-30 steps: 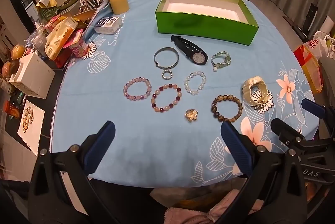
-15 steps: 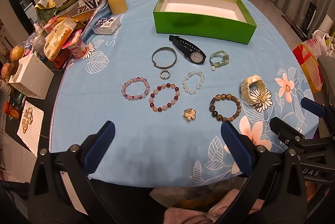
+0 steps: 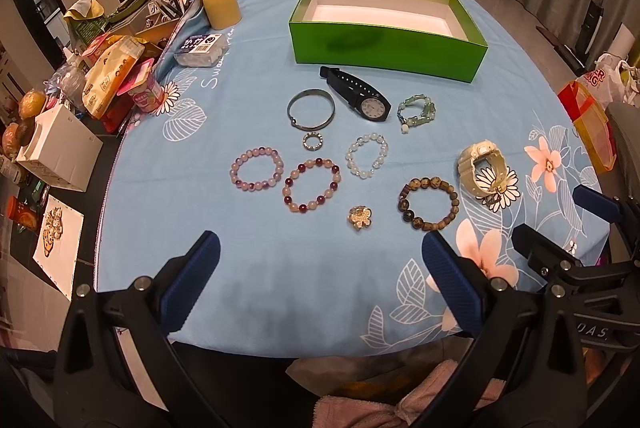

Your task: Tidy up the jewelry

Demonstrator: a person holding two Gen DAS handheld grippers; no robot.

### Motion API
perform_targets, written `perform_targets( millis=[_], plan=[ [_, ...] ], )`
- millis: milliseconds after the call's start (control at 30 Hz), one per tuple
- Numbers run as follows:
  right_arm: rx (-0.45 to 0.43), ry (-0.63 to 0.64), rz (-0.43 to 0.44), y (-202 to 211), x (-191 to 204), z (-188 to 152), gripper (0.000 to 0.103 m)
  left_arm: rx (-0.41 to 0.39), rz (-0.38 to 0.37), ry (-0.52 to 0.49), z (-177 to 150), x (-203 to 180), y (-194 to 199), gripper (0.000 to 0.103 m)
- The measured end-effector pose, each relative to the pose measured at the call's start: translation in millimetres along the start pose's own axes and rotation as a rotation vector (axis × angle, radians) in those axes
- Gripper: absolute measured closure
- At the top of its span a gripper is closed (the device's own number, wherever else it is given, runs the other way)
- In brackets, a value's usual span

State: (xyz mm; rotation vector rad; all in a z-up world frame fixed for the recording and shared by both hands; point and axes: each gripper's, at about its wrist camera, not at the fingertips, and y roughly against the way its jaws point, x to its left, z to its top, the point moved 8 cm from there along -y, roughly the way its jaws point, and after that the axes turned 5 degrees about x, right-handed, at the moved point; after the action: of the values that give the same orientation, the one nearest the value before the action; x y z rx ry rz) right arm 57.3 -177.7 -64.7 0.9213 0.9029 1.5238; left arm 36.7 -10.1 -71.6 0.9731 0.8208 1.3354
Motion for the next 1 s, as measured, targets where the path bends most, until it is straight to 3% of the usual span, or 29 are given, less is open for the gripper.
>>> perform_targets(
  millis=[1000],
  plan=[
    [-0.001, -0.001, -0.001, -0.1, 1.2, -3.2, 0.001, -0.004, -0.002, -0.007, -1.8, -2.4, 1.0, 0.002]
  ],
)
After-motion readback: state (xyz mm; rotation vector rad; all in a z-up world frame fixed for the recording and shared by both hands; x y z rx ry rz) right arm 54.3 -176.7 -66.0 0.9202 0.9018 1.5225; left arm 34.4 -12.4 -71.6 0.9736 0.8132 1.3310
